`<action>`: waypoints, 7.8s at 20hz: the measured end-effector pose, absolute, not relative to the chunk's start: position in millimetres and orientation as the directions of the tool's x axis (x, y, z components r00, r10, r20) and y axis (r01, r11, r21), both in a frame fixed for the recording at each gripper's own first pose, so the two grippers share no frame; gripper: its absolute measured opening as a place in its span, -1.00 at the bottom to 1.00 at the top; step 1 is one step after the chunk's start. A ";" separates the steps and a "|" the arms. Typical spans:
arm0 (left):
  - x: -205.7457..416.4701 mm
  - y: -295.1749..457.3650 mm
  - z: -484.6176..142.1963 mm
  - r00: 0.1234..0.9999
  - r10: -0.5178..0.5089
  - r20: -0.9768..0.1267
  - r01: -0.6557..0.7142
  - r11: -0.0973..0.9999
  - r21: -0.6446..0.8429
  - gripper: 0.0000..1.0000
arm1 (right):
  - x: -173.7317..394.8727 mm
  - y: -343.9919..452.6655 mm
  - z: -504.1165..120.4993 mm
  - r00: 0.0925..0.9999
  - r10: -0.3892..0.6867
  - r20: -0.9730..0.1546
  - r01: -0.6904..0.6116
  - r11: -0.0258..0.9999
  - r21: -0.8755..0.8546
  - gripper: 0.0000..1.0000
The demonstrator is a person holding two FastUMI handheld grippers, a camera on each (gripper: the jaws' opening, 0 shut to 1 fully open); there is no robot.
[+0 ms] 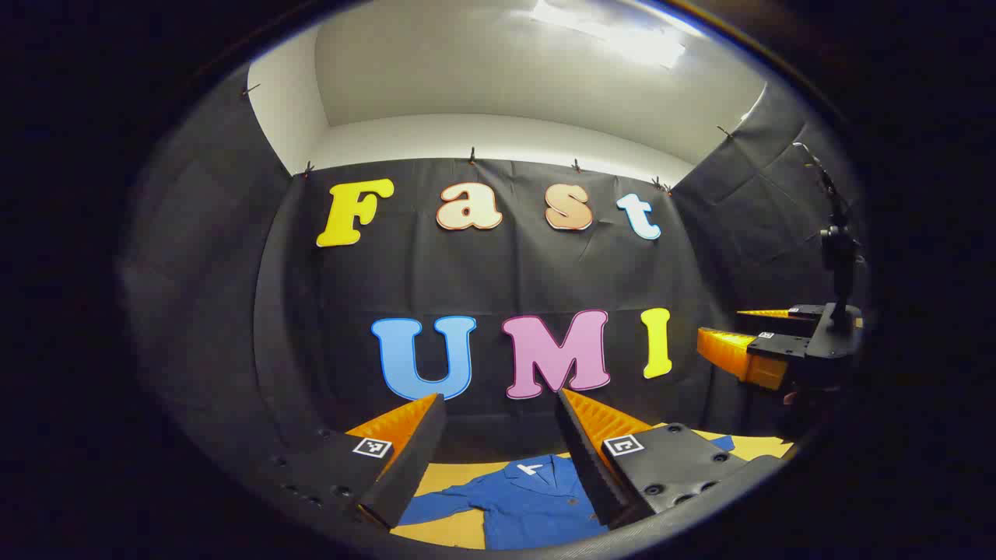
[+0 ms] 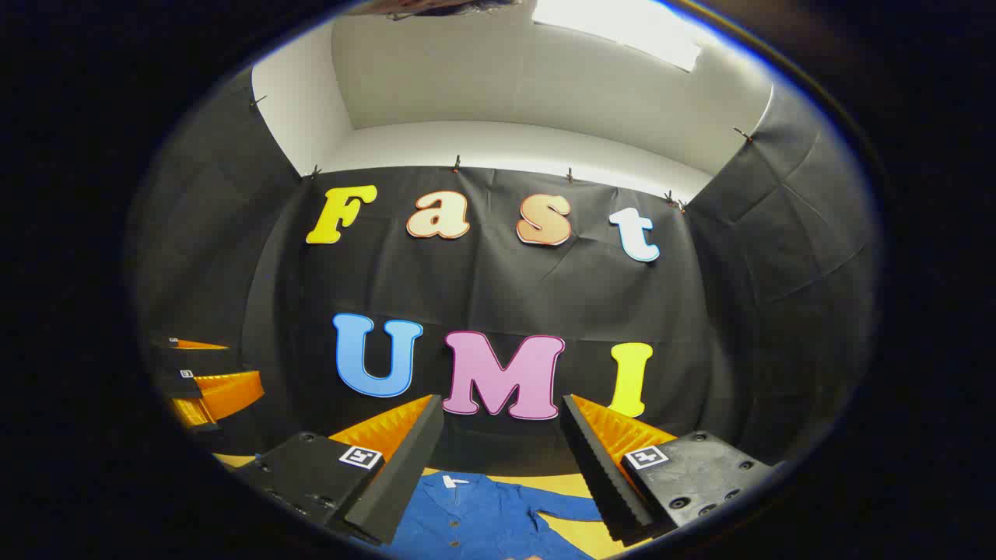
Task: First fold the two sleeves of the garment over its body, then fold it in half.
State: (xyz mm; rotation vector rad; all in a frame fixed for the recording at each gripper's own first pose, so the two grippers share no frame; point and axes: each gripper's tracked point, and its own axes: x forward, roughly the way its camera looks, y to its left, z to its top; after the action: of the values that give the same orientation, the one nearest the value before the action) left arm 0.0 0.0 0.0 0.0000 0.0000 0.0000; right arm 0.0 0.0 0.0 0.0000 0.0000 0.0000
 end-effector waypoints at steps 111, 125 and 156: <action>1.3 94.6 -170.9 0.818 0.380 -0.432 -0.480 0.865 -0.149 0.62 | 219.7 190.9 -444.5 0.528 0.434 -0.730 -0.018 0.865 0.501 0.97; 28.6 264.2 -392.2 0.545 0.370 -0.752 -0.586 0.809 -0.027 0.64 | 174.8 -67.5 -222.6 0.851 0.078 -0.519 -0.050 0.996 0.068 0.94; 118.7 232.5 -426.6 0.415 0.026 -0.909 -0.581 0.776 -0.244 -1.00 | 15.2 -132.8 -238.3 0.770 -0.082 -0.633 0.055 0.997 -0.062 0.93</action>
State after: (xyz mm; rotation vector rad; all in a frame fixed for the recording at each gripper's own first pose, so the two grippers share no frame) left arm 118.7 232.5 -426.6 -0.5902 1.0874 0.4102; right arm 15.2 -132.8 -238.3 -0.0404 0.6882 -0.0744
